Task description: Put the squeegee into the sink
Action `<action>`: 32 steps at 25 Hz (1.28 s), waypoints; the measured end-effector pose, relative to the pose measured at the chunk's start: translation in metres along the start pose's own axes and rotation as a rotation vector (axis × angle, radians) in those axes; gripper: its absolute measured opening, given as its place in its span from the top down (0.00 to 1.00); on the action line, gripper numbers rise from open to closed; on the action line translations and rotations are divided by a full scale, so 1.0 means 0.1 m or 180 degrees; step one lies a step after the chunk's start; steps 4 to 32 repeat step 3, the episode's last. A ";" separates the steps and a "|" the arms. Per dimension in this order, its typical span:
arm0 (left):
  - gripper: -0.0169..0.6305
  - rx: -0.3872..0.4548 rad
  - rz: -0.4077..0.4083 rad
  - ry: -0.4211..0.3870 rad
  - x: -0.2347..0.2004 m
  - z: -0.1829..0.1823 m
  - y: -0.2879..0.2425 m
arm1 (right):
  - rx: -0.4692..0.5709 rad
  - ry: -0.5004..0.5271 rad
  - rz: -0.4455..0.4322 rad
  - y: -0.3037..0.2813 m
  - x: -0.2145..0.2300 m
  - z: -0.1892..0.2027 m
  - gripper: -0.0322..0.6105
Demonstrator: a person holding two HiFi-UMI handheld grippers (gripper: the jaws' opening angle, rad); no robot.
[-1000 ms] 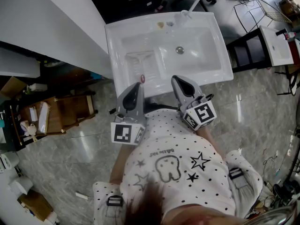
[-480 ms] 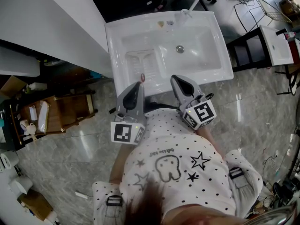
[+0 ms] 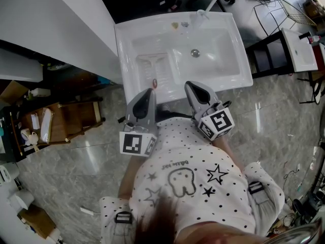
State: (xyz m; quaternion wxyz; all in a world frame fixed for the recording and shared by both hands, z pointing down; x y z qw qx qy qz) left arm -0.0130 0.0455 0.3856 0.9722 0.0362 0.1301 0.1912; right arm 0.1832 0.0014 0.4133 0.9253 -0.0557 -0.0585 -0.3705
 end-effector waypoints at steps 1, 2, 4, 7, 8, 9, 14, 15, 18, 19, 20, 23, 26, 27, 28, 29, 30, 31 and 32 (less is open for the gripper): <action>0.97 0.0002 -0.0003 0.0004 0.00 0.00 0.00 | -0.0003 -0.0003 -0.0001 0.00 0.00 0.00 0.95; 0.97 0.0004 -0.0005 0.0006 0.00 0.00 0.00 | -0.0005 -0.0004 -0.0002 0.00 0.00 0.01 0.95; 0.97 0.0006 -0.0007 0.0009 0.00 0.00 -0.01 | -0.0007 -0.0004 -0.0004 0.00 0.01 0.01 0.95; 0.97 0.0006 -0.0007 0.0009 0.00 0.00 -0.01 | -0.0007 -0.0004 -0.0004 0.00 0.01 0.01 0.95; 0.97 0.0006 -0.0007 0.0009 0.00 0.00 -0.01 | -0.0007 -0.0004 -0.0004 0.00 0.01 0.01 0.95; 0.97 0.0006 -0.0007 0.0009 0.00 0.00 -0.01 | -0.0007 -0.0004 -0.0004 0.00 0.01 0.01 0.95; 0.97 0.0006 -0.0007 0.0009 0.00 0.00 -0.01 | -0.0007 -0.0004 -0.0004 0.00 0.01 0.01 0.95; 0.97 0.0006 -0.0007 0.0009 0.00 0.00 -0.01 | -0.0007 -0.0004 -0.0004 0.00 0.01 0.01 0.95; 0.97 0.0006 -0.0007 0.0009 0.00 0.00 -0.01 | -0.0007 -0.0004 -0.0004 0.00 0.01 0.01 0.95; 0.97 0.0006 -0.0007 0.0009 0.00 0.00 -0.01 | -0.0007 -0.0004 -0.0004 0.00 0.01 0.01 0.95; 0.97 0.0006 -0.0007 0.0009 0.00 0.00 -0.01 | -0.0007 -0.0004 -0.0004 0.00 0.01 0.01 0.95; 0.97 0.0006 -0.0007 0.0009 0.00 0.00 -0.01 | -0.0007 -0.0004 -0.0004 0.00 0.01 0.01 0.95; 0.97 0.0006 -0.0007 0.0009 0.00 0.00 -0.01 | -0.0007 -0.0004 -0.0004 0.00 0.01 0.01 0.95; 0.97 0.0006 -0.0007 0.0009 0.00 0.00 -0.01 | -0.0007 -0.0004 -0.0004 0.00 0.01 0.01 0.95; 0.97 0.0006 -0.0007 0.0009 0.00 0.00 -0.01 | -0.0007 -0.0004 -0.0004 0.00 0.01 0.01 0.95; 0.97 0.0006 -0.0007 0.0009 0.00 0.00 -0.01 | -0.0007 -0.0004 -0.0004 0.00 0.01 0.01 0.95; 0.97 0.0006 -0.0007 0.0009 0.00 0.00 -0.01 | -0.0007 -0.0004 -0.0004 0.00 0.01 0.01 0.95; 0.97 0.0006 -0.0007 0.0009 0.00 0.00 -0.01 | -0.0007 -0.0004 -0.0004 0.00 0.01 0.01 0.95; 0.97 0.0006 -0.0007 0.0009 0.00 0.00 -0.01 | -0.0007 -0.0004 -0.0004 0.00 0.01 0.01 0.95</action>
Point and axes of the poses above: the fingertips, and each gripper's own axes: y backward along the fingers, x to its right, z out of its underside, the point moved 8 cm from there along y, backward along the fingers, and after that the axes turned 6 degrees about x, right-handed, at the moved point
